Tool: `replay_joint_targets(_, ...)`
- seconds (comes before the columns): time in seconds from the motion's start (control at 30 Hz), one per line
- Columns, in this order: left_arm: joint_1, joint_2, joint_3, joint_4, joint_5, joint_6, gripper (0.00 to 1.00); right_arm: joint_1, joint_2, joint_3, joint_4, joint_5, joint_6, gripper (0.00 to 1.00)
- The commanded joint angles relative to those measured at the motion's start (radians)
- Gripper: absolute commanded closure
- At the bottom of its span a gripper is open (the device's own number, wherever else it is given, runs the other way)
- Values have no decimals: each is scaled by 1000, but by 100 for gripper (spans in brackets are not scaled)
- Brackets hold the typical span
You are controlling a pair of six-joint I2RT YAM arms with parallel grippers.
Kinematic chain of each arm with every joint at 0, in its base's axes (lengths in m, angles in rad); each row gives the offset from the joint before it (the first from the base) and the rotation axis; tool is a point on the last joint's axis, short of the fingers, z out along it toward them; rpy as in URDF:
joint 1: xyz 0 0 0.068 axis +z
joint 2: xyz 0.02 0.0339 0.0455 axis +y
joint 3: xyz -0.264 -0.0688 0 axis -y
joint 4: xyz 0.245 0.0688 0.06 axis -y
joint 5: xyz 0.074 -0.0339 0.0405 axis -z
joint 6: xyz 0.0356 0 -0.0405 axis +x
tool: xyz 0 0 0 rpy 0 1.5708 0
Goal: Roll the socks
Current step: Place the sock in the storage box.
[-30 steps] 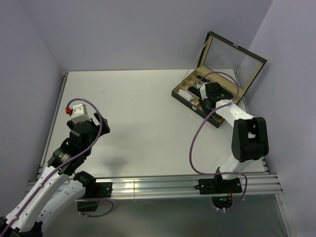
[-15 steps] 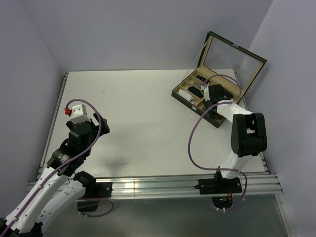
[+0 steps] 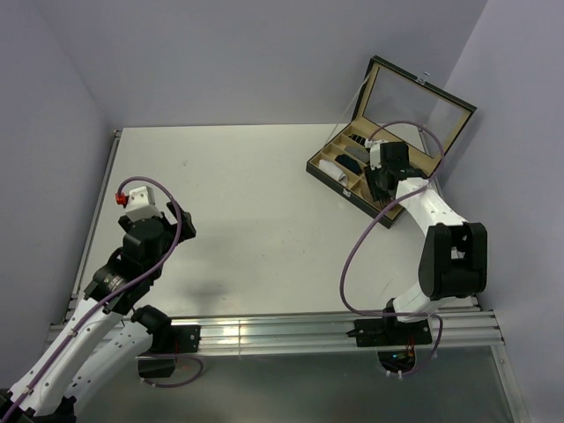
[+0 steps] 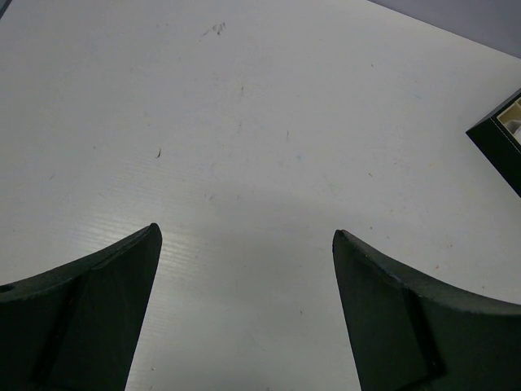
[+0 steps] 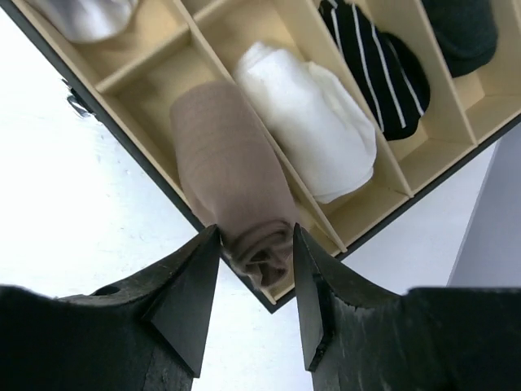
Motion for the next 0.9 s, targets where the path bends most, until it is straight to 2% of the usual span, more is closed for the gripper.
replay_joint_targets(0.0,-5,-6,-2,30,-10,2,9,-1,-26,41,-16,-28,21,51)
replay_joint_targets(0.13,-3,-3,-2,29,-11,2,9,-1,22,15,12,-17,18,51)
replay_joint_targets(0.4,-5,-2,0,29,-11,0,9,-11,115,-59,107,-7,44,59)
replay_joint_targets(0.6,-5,-6,-2,29,-14,-1,9,-12,169,-33,118,-17,70,63)
replay_joint_targets(0.77,-5,-11,-2,27,-13,2,9,-12,90,10,56,-14,101,62)
replay_joint_targets(0.87,-5,-20,-2,27,-19,2,9,-12,-32,29,13,2,153,62)
